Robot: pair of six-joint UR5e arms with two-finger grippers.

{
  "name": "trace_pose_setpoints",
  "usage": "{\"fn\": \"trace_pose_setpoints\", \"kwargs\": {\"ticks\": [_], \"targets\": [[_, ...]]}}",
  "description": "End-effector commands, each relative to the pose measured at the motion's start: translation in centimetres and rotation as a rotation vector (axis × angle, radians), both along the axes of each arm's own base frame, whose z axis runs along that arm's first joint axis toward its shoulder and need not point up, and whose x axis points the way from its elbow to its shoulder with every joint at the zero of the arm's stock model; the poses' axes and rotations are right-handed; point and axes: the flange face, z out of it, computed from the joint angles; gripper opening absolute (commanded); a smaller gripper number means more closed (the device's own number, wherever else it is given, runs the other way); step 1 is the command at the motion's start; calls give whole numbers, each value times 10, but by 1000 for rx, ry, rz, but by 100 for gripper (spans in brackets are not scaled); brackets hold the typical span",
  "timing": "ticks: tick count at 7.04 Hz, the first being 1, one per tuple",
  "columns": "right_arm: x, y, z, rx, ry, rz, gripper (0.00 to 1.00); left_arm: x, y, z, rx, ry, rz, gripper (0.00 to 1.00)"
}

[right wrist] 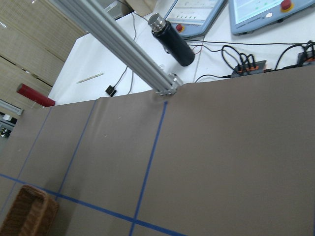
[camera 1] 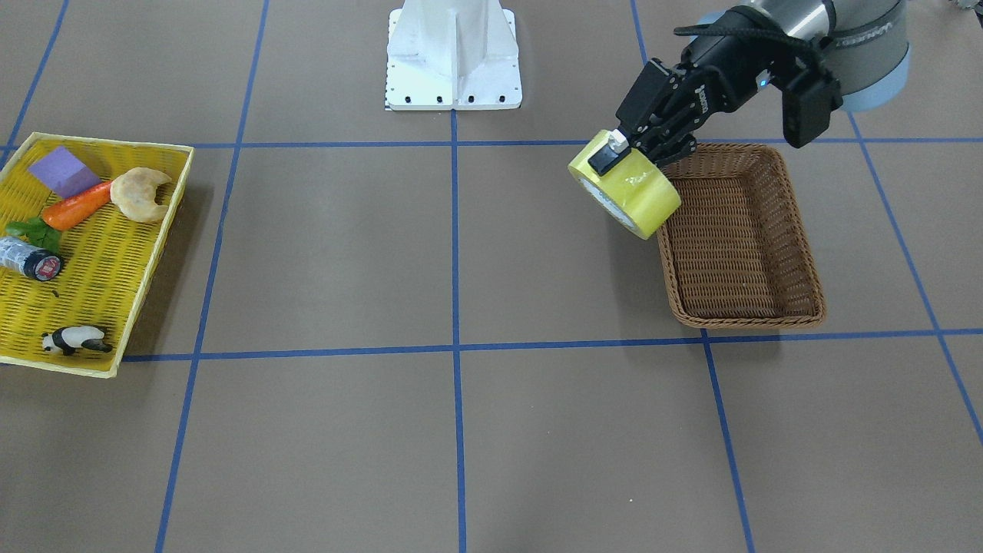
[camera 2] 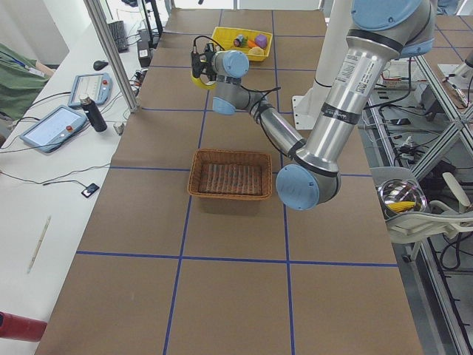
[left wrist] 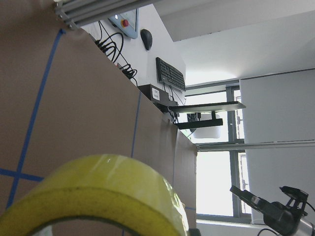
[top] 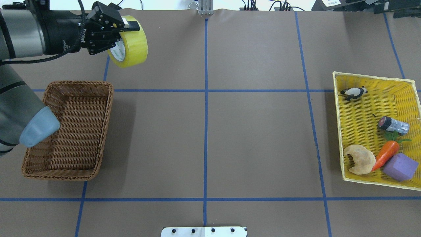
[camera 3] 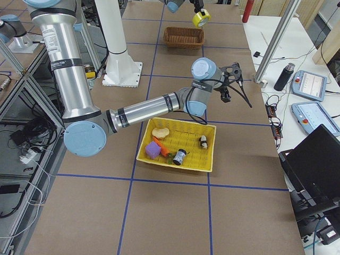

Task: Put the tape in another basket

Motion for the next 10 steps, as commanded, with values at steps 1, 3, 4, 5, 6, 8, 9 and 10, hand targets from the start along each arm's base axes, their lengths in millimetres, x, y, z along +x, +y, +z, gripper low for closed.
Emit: {"fn": "trace_pose_setpoints", "kwargs": {"ticks": [1,3,4,5,6,8,9,10], "targets": [[15,1,50,68,249,34,99,-25,-2,46,27,-191,-108,0],[39,-3,70,92,410,-52,99,-55,-12,97,61,-453,-145,0],[39,4,64,31,418,-90,99,-59,-5,115,76,-588,-98,0],[36,9,64,-8,427,-186,99,-59,2,137,74,-668,-29,0],[39,11,79,-33,477,-278,99,-56,10,160,35,-684,60,0],[22,16,85,-163,498,-373,99,-42,16,186,-92,-754,218,0],[16,19,90,-207,500,-397,99,-36,16,197,-113,-828,273,0],[12,21,95,-245,502,-415,100,-17,21,208,-143,-869,334,0]]}}
